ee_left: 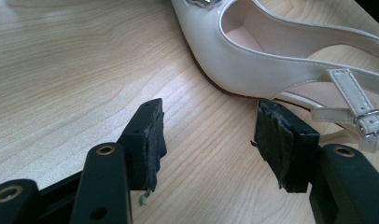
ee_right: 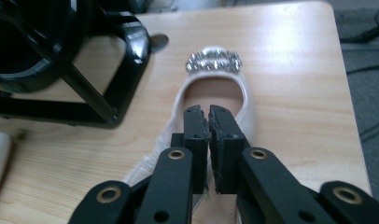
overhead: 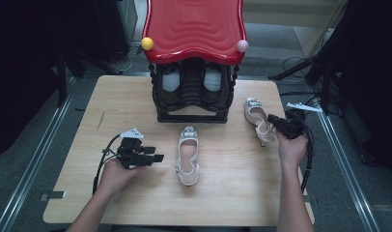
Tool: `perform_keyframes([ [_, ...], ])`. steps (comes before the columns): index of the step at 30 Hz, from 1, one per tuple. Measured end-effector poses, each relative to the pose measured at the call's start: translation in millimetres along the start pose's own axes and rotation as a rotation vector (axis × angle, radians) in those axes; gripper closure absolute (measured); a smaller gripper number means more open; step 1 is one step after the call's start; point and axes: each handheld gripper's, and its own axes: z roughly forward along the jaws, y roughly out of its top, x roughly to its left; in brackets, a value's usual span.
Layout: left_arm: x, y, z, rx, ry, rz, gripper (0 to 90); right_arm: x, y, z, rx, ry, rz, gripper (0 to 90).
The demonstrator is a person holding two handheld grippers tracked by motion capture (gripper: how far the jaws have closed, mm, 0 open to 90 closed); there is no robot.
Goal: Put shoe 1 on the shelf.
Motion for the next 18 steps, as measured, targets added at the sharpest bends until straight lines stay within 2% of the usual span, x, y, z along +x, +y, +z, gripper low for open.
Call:
perform_keyframes([
  [3,-0.5,-0.7,-0.6,0.0,0.003,-0.003,43.0,0.7,3.0,-1.8,-0.012,0.017,0.006,83.3],
  [6,-0.7,-2.6,-1.6,0.005,0.006,-0.004,43.0,1.9,3.5,4.5,0.004,0.038,0.022,79.5],
  [10,0.5,-6.2,-4.4,-0.003,0.012,-0.016,43.0,7.4,4.5,16.9,0.027,0.044,0.007,78.4],
  [12,1.5,-7.9,-6.2,-0.003,0.013,-0.019,42.9,11.2,5.5,22.7,0.038,0.038,-0.021,77.5],
  [18,3.4,-12.9,-12.6,-0.012,0.031,-0.032,43.0,18.5,7.6,35.7,0.071,0.051,-0.029,75.5],
])
